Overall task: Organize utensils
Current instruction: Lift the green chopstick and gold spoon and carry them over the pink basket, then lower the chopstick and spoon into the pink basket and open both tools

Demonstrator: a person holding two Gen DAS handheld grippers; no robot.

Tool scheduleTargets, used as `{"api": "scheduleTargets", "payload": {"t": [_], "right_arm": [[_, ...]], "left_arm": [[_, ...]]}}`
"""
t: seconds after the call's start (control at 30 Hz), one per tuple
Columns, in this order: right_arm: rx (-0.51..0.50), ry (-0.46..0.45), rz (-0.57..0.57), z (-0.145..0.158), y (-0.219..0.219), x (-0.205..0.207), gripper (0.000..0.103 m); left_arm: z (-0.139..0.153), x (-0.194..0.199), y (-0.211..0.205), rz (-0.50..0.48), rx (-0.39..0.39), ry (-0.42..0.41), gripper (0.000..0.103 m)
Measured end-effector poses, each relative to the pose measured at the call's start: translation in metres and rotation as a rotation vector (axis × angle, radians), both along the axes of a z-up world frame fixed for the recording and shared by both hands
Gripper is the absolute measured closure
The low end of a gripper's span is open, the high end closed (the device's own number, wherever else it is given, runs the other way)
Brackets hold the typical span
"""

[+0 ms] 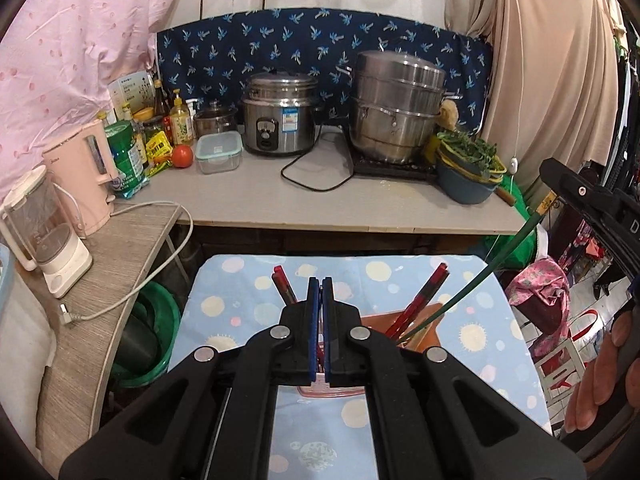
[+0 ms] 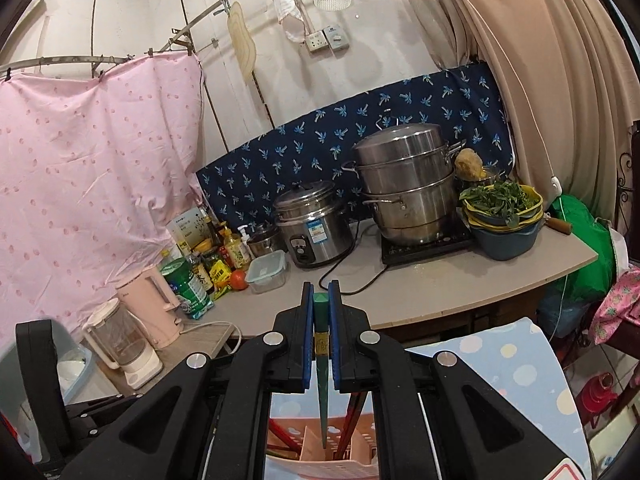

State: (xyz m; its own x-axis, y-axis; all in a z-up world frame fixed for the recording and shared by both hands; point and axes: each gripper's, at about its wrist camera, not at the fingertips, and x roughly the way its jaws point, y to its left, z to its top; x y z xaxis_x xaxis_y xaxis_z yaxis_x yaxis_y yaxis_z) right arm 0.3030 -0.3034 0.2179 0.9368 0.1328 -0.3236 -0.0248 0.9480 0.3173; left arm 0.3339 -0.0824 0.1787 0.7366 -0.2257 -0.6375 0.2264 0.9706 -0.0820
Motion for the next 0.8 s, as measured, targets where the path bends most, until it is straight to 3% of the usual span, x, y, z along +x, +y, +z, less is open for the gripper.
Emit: {"api": "scheduleTargets", "payload": {"t": [0.27, 0.57, 0.67, 0.73, 0.8], "right_arm": [[-0.014, 0.113, 0.03, -0.046, 0.005, 0.021, 0.096], [-0.039, 0.175, 0.063, -0.069, 0.013, 0.029, 0.095], [-0.036, 0.171, 0.063, -0.07, 0.013, 0.027, 0.09], [-0.036, 0.17, 0.061, -0.07, 0.013, 0.025, 0.085], [-0.035, 0.17, 0.059, -0.069, 0.013, 0.022, 0.081]], "left_arm": [[-0.04, 0.017, -0.01, -0.007, 0.018, 0.06, 0.102], [-0.046, 0.019, -0.013, -0.001, 0.016, 0.045, 0.1], [-0.045, 0.019, -0.011, 0.016, 0.014, 0.04, 0.087], [-0.042, 0.016, -0.009, 0.03, 0.012, 0.024, 0.069], [-0.039, 0.011, -0.007, 0.041, 0.021, 0.0, 0.067]]}}
